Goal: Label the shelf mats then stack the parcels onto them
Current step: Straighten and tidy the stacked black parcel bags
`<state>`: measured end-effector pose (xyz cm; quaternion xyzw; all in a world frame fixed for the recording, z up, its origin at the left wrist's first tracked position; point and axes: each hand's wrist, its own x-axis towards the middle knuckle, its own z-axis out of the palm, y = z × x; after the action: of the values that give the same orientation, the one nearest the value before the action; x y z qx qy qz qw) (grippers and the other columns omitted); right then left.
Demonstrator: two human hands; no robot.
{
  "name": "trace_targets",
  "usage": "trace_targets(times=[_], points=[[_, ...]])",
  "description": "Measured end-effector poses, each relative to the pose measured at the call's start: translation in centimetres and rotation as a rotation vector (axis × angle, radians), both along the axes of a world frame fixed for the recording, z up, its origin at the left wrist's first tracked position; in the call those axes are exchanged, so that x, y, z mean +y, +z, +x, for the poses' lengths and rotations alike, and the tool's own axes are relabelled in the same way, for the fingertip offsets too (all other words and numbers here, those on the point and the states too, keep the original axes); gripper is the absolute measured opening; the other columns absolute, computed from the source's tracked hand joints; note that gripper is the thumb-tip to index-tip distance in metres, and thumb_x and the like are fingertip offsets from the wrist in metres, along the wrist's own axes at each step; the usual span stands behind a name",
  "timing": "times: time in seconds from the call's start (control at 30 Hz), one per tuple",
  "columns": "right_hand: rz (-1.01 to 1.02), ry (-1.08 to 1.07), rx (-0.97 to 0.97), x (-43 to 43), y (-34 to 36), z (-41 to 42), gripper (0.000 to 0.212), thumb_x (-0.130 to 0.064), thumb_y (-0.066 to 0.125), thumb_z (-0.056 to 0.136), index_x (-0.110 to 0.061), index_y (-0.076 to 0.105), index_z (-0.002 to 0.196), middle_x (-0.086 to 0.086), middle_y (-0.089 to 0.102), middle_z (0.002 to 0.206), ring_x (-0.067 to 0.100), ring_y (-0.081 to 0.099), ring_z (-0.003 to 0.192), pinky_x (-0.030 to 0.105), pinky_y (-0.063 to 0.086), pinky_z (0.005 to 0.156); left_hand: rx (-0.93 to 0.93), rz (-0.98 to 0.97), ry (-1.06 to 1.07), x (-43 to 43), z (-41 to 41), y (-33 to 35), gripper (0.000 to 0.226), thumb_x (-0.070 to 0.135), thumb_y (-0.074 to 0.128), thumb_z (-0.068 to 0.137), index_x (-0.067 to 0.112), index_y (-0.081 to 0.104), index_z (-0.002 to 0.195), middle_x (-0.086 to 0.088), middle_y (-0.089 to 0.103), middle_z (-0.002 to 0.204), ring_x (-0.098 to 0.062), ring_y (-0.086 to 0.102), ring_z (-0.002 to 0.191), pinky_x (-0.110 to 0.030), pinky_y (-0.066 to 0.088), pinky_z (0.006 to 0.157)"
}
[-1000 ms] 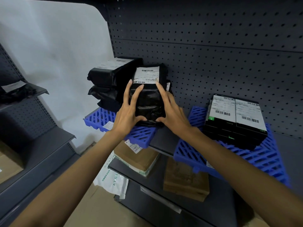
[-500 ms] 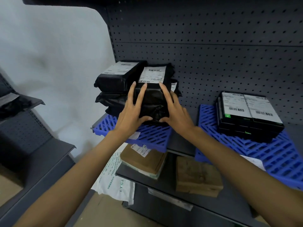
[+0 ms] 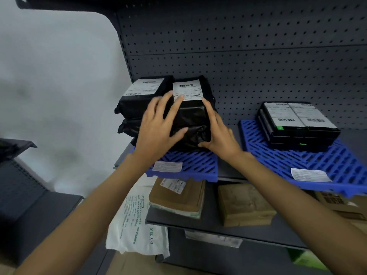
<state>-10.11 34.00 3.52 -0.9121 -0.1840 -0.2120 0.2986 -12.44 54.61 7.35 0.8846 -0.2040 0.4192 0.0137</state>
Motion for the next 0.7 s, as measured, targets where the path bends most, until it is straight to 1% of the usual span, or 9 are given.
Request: trace_targets(times=[0.07, 0.13, 0.17, 0.27, 0.37, 0.43, 0.5, 0.63, 0.7], points=[[0.024, -0.020, 0.016, 0.5, -0.1, -0.2, 0.139, -0.012, 0.090, 0.066, -0.055, -0.014, 0.148, 0.005, 0.028, 0.158, 0.032, 0.053, 0.125, 0.055, 0.052, 0.082, -0.026, -0.030, 0.093, 1.9, 0.8, 1.3, 0.072, 0.065, 0.048, 0.091, 0.027, 0.035, 0.151, -0.009, 0.033, 0.155, -0.038, 0.024, 0.143, -0.057, 0.022, 0.115], [0.029, -0.041, 0.020, 1.0, -0.1, -0.6, 0.138, -0.008, 0.088, 0.068, -0.056, -0.014, 0.147, 0.005, 0.030, 0.157, 0.032, 0.057, 0.118, 0.056, 0.051, 0.083, 0.079, -0.094, 0.213, 4.1, 1.7, 1.7, 0.079, 0.075, 0.042, 0.087, 0.030, 0.032, 0.151, -0.007, 0.025, 0.159, -0.044, 0.011, 0.147, -0.067, 0.008, 0.113], [0.029, -0.049, 0.019, 1.2, -0.1, -0.7, 0.137, -0.007, 0.087, 0.069, -0.056, -0.014, 0.147, 0.005, 0.030, 0.156, 0.032, 0.059, 0.115, 0.057, 0.049, 0.084, 0.157, -0.143, 0.239, 5.1, 2.0, 1.5, 0.082, 0.078, 0.041, 0.085, 0.031, 0.030, 0.151, -0.006, 0.020, 0.161, -0.045, 0.006, 0.148, -0.070, 0.005, 0.111], [0.028, -0.068, 0.020, 1.8, 0.0, -1.1, 0.134, -0.004, 0.084, 0.071, -0.055, -0.013, 0.148, 0.004, 0.030, 0.156, 0.031, 0.060, 0.109, 0.058, 0.047, 0.084, 0.340, -0.269, 0.123, 6.7, 2.4, 0.5, 0.085, 0.076, 0.044, 0.082, 0.031, 0.027, 0.152, -0.005, 0.017, 0.161, -0.045, 0.008, 0.147, -0.070, 0.013, 0.113], [-0.005, -0.081, 0.011, 3.0, 0.1, -1.2, 0.132, -0.004, 0.083, 0.072, -0.051, -0.013, 0.150, 0.008, 0.031, 0.154, 0.029, 0.063, 0.095, 0.049, 0.050, 0.074, 0.291, -0.218, 0.007, 6.7, 2.7, 0.0, 0.089, 0.074, 0.047, 0.082, 0.019, 0.032, 0.151, -0.013, 0.024, 0.157, -0.037, 0.023, 0.145, -0.059, 0.016, 0.117], [-0.019, -0.100, 0.013, 4.0, 0.1, -1.1, 0.131, -0.002, 0.081, 0.073, -0.049, -0.014, 0.150, 0.012, 0.029, 0.155, 0.026, 0.063, 0.084, 0.046, 0.049, 0.069, 0.264, -0.180, 0.018, 6.5, 3.0, -0.1, 0.094, 0.077, 0.047, 0.081, 0.016, 0.033, 0.151, -0.015, 0.026, 0.156, -0.034, 0.026, 0.145, -0.058, 0.017, 0.117], [-0.026, -0.124, 0.011, 4.5, 0.1, -1.0, 0.131, 0.001, 0.079, 0.074, -0.048, -0.015, 0.151, 0.013, 0.028, 0.156, 0.026, 0.064, 0.080, 0.042, 0.050, 0.065, 0.261, -0.163, 0.038, 6.4, 3.3, -0.3, 0.098, 0.080, 0.046, 0.079, 0.016, 0.032, 0.151, -0.016, 0.026, 0.156, -0.035, 0.026, 0.144, -0.059, 0.018, 0.116], [-0.058, -0.140, 0.016, 4.5, 0.4, -0.9, 0.131, 0.000, 0.079, 0.075, -0.048, -0.017, 0.150, 0.013, 0.026, 0.158, 0.028, 0.065, 0.082, 0.043, 0.048, 0.065, 0.279, -0.185, 0.063, 6.0, 3.2, -0.4, 0.095, 0.079, 0.048, 0.080, 0.019, 0.030, 0.152, -0.014, 0.023, 0.157, -0.042, 0.025, 0.142, -0.061, 0.018, 0.115], [-0.041, -0.112, 0.030, 4.2, 0.6, -1.1, 0.130, -0.002, 0.079, 0.076, -0.049, -0.018, 0.149, 0.011, 0.024, 0.159, 0.030, 0.065, 0.093, 0.052, 0.050, 0.076, 0.318, -0.218, 0.056, 5.8, 3.1, -0.3, 0.092, 0.075, 0.051, 0.081, 0.022, 0.028, 0.152, -0.013, 0.020, 0.158, -0.046, 0.020, 0.141, -0.064, 0.017, 0.114]])
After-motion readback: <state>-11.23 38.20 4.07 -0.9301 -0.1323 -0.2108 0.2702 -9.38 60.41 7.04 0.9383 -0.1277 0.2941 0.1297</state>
